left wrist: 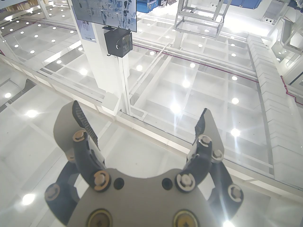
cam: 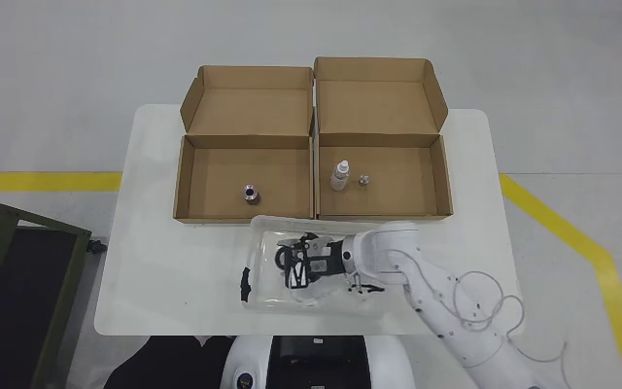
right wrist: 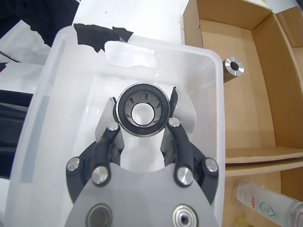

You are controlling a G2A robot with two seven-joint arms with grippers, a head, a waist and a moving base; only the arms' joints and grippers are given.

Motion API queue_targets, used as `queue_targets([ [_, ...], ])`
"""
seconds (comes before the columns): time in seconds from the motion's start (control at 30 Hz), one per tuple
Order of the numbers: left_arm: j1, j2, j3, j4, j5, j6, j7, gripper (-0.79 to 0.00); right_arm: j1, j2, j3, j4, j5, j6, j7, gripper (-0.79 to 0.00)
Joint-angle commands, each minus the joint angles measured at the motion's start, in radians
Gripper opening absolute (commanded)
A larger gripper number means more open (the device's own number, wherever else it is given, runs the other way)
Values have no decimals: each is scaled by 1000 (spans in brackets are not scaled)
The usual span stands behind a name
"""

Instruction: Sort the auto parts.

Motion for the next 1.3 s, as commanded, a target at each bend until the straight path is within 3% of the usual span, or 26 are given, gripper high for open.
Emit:
queue_targets([
  [0.0, 0, 0, 0, 0, 0, 0, 0, 0, -7, 5, 15, -30, 12, -6, -9, -785],
  [0.53, 0, 0, 0, 0, 0, 0, 0, 0, -16, 30, 104, -220, 143, -14, -68, -785],
  [1.27, 0, 0, 0, 0, 0, 0, 0, 0, 4, 64, 297, -284, 375, -12, -159, -785],
])
